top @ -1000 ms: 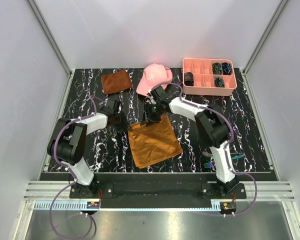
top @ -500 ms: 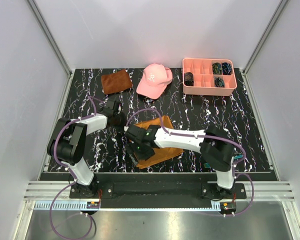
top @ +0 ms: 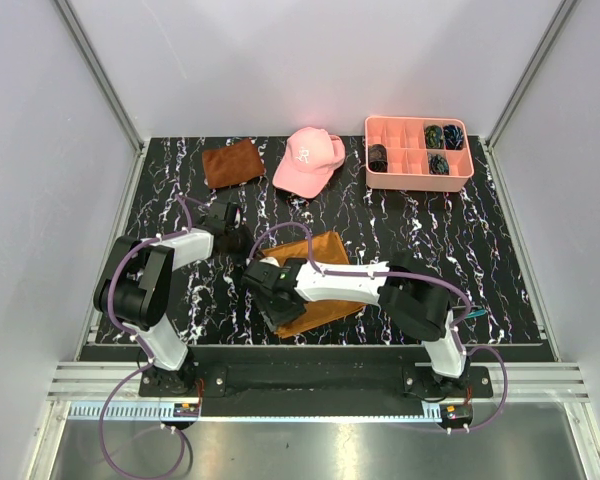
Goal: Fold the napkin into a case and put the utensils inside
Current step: Fold the lower triangle-folded napkin at the center of the board.
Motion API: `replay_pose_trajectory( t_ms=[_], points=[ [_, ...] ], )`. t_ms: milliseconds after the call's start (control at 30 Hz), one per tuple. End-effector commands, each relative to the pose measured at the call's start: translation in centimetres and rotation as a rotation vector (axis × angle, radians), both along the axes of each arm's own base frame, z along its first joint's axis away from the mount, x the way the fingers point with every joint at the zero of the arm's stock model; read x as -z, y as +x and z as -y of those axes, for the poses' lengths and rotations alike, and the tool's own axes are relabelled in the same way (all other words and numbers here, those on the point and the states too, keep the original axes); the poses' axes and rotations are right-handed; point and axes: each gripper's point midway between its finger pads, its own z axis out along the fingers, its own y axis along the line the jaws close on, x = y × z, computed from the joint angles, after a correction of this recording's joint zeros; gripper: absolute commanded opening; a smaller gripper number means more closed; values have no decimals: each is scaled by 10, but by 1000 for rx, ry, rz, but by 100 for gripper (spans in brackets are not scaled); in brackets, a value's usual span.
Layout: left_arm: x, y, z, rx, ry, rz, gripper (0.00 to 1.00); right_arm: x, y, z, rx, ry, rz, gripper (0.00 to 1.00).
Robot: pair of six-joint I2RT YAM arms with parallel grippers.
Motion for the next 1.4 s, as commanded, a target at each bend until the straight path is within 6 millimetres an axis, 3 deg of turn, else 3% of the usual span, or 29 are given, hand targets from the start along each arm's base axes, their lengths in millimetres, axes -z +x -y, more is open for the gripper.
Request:
replay_pose_trajectory(
  t_ms=[0, 200, 467, 667, 833, 900, 1067, 1100, 1133, 1200, 1267, 1300, 1333, 1367],
  points=[
    [0, 0, -1, -3, -14, 7, 0, -11, 5, -14, -17, 24, 51, 55],
    [-1, 2, -3, -10, -20, 8, 0, -3, -4, -15, -37, 8, 31, 56],
    [0, 2, -3, -11, -29, -1, 0, 35, -11, 15, -16, -137, 17, 54],
    [4, 1, -4, -18, -27, -8, 0, 40, -7, 27, -19, -238, 72, 27],
    [2, 0, -8, -44, -31, -17, 0, 19, -3, 9, -22, -157, 93, 9],
    [-4, 0, -12, -61, -22, -15, 0, 10, -11, -3, -38, -82, 55, 1],
    [-29, 6, -32, -145, 70, 37, 0, -36, -36, -43, -84, 269, -71, 0],
    [-31, 6, -35, -175, 75, 28, 0, -55, -30, -57, -75, 386, -71, 0],
    [-34, 9, -38, -193, 87, 36, 0, -48, -34, -49, -69, 402, -104, 0],
    [-36, 7, -40, -219, 100, 14, 0, -63, -38, -60, -69, 540, -173, 0],
    [-37, 6, -46, -251, 159, -4, 0, -58, -40, -47, -42, 602, -268, 0],
    [-37, 5, -48, -272, 182, -17, 0, -73, -35, -58, -39, 709, -271, 0],
    [-39, 8, -53, -300, 225, -9, 0, -61, -33, -45, -9, 716, -303, 0],
    [-37, 5, -55, -304, 248, -28, 0, -62, -37, -42, -13, 749, -341, 0]
  ],
)
